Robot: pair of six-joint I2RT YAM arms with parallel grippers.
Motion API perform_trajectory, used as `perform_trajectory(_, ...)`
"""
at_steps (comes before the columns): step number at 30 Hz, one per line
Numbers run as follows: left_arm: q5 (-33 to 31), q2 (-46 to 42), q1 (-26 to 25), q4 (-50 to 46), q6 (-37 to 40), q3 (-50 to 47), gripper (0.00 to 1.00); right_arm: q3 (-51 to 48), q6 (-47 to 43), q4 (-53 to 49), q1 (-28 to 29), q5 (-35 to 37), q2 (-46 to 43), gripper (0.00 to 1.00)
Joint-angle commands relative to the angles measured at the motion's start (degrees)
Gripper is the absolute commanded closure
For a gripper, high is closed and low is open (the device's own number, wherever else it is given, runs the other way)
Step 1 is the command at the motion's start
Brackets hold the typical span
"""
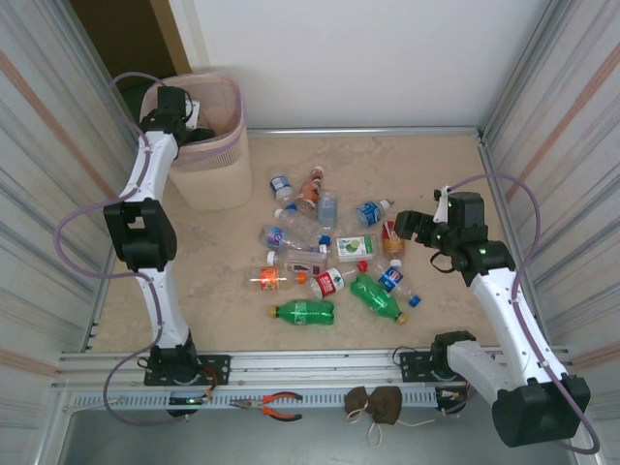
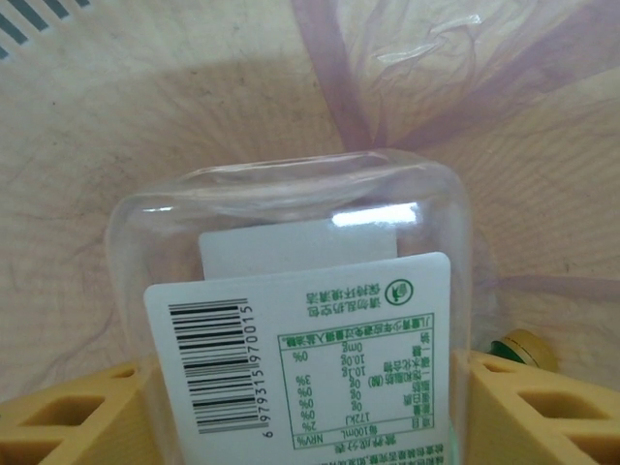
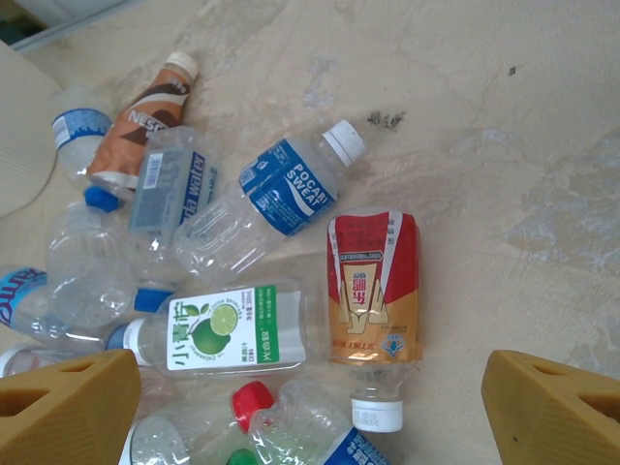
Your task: Put the plastic bottles in the bin
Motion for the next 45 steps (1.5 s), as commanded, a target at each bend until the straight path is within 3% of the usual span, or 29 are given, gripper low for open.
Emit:
perform_trajectory(1,1.2,1.8,0.2,-2.4,-0.5,1.8,0.27,0.4,1.2,0.2,0.4,0.3,-0.9,0.1)
perform_trajectory(15,5.1,-4.1,0.3,-4.8,-1.3,8.9,0.23,3.2,1.1,-3.3,0.3,1.3,-0.8,0.1)
perform_trajectory(28,15.4,-13.4,0.3,-5.7,-3.0,8.8,0.24,7.3,-0.3,-8.3,-0.6,2.1,6.4,0.11)
perform_trajectory(34,21.0,-21.3,0.2,-4.3,-4.8,0.9,0.25,11.2,-2.0,-11.1,-0.4,1.8,15.8,0.14)
perform_trajectory(45,30.3,-40.0,0.1,6.8,-12.4,-27.7,0.25,17.0,-4.4,-11.7,3.3,5.2,31.3,0.15)
